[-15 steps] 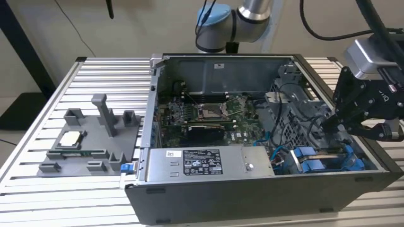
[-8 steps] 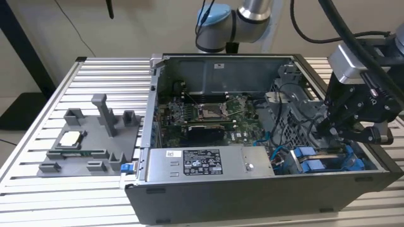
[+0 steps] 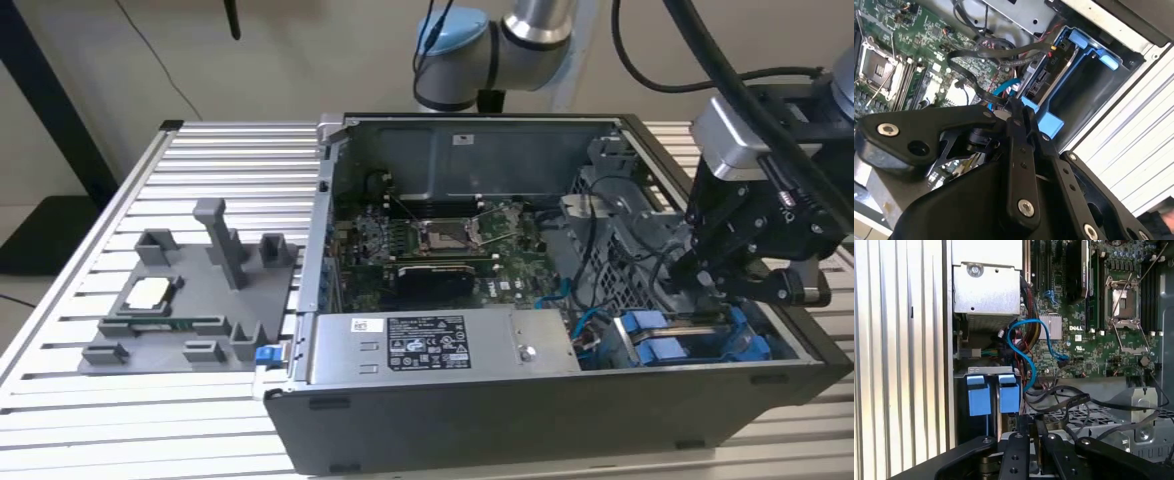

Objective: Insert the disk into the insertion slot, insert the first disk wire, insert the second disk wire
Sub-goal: 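Insert the second disk wire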

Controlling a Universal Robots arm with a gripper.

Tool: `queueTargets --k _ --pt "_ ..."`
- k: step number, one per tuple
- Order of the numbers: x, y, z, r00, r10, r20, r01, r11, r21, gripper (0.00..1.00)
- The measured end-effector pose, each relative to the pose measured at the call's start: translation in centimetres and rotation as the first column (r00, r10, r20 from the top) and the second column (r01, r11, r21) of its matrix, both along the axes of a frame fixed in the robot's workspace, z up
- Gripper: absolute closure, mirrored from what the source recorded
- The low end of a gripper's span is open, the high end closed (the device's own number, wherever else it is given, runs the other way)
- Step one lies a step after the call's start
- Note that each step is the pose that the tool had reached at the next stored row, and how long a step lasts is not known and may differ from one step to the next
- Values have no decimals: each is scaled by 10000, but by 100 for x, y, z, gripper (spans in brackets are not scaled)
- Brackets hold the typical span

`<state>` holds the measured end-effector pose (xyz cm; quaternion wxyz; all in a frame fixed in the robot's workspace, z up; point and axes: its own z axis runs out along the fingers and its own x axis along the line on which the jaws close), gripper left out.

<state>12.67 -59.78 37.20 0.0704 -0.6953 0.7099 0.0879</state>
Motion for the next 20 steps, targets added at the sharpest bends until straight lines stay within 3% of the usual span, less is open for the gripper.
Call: queueTargets --k 4,5,15,18,20 --pt "-5 0 -22 9991 1 425 0 10000 -13 84" --pt "-7 0 -31 9988 -10 491 11 10000 -18 84" --pt "-18 1 -110 9954 -214 932 216 9998 -10 84" --pt "-18 1 -129 9941 -364 1026 381 9992 -140 84" --pt "-20 0 -148 9932 -503 1053 528 9984 -206 84"
